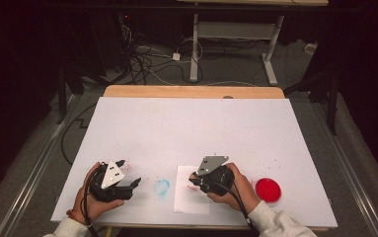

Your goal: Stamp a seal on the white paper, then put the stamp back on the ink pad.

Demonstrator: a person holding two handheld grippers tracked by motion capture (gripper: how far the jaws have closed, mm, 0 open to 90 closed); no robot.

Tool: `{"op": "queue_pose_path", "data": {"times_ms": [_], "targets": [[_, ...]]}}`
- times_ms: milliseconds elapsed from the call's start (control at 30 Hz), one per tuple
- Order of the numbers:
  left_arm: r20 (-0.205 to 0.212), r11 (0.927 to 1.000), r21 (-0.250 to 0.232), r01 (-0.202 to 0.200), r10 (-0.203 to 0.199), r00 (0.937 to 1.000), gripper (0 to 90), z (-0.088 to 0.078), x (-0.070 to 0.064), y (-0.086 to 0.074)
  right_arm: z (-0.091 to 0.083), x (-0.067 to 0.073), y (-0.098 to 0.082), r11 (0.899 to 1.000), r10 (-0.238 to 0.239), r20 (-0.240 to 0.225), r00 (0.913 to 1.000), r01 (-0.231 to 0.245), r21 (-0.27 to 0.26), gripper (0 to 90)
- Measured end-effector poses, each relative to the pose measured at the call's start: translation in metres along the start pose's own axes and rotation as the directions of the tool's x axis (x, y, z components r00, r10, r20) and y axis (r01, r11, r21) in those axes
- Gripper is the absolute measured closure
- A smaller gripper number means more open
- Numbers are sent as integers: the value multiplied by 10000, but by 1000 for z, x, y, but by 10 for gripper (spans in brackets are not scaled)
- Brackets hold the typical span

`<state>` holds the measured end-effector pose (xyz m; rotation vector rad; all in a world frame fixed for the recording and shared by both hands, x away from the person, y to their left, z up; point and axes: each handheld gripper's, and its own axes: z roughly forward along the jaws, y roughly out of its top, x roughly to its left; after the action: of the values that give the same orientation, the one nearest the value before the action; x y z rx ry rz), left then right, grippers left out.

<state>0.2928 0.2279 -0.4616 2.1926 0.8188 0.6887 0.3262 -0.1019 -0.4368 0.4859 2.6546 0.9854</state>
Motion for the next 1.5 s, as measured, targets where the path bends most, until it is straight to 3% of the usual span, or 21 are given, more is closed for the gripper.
{"op": "queue_pose_path", "data": {"times_ms": [933, 1300, 1500], "targets": [[45, 10000, -58, 9, -9, 10000, 213, 0, 1, 1, -17, 0, 2, 9998, -85, -14, 10000, 85, -169, 756], [-30, 9999, -115, -112, 112, 9999, 213, -1, 0, 4, -40, -8, -7, 9992, 139, 357, 9993, -126, -371, 756], [-19, 9998, -86, -181, 181, 9998, 212, -1, -3, 4, -60, -13, -20, 9986, 375, 841, 9957, -342, -405, 756]]}}
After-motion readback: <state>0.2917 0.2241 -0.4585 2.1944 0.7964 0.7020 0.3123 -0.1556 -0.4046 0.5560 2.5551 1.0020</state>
